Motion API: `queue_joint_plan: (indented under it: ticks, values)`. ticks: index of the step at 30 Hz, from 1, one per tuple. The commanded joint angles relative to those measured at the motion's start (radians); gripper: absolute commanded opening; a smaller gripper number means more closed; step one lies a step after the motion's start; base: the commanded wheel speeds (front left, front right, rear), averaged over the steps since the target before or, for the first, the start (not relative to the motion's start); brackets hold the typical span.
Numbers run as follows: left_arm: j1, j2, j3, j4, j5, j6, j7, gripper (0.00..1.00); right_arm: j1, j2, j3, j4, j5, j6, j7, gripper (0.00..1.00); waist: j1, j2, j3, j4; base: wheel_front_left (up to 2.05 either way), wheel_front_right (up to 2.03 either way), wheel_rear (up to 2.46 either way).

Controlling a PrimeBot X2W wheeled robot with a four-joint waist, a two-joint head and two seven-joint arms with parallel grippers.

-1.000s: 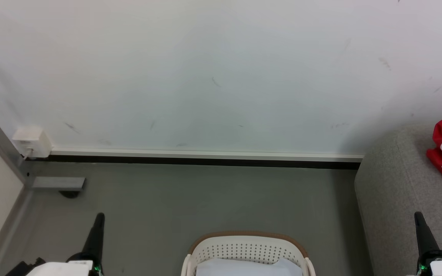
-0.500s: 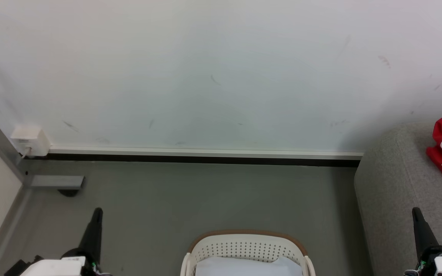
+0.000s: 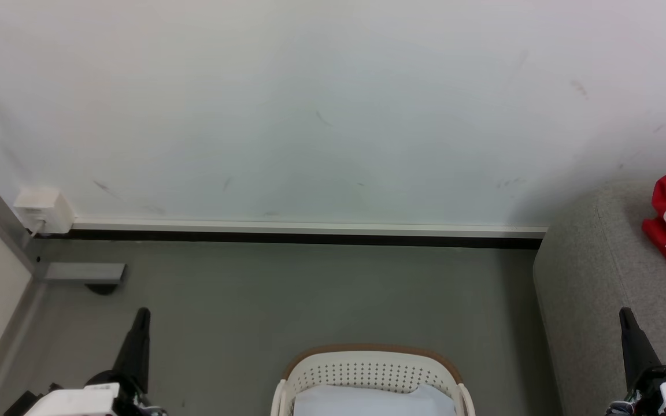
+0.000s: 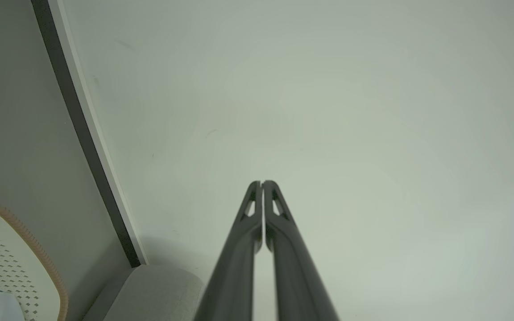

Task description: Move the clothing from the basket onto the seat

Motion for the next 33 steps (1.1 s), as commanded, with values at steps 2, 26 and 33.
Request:
queue_joint_plan:
  ticks: [2, 26, 33]
  values:
    - [-0.008, 0.002, 0.003, -0.003, -0.013, -0.004, 0.004, 0.00, -0.014, 0.000, -0.004, -0.005, 0.002, -0.002, 0.003, 0.00, 0.0000, 0.0000, 0.000, 0.000, 0.00, 0.00, 0.00]
    - [-0.008, 0.002, 0.003, -0.003, -0.013, -0.004, 0.004, 0.00, -0.014, 0.000, -0.004, -0.005, 0.002, -0.002, 0.003, 0.00, 0.0000, 0.0000, 0.000, 0.000, 0.00, 0.00, 0.00]
    - [-0.008, 0.002, 0.003, -0.003, -0.013, -0.004, 0.004, 0.00, -0.014, 0.000, -0.004, -0.005, 0.002, -0.002, 0.003, 0.00, 0.0000, 0.0000, 0.000, 0.000, 0.00, 0.00, 0.00]
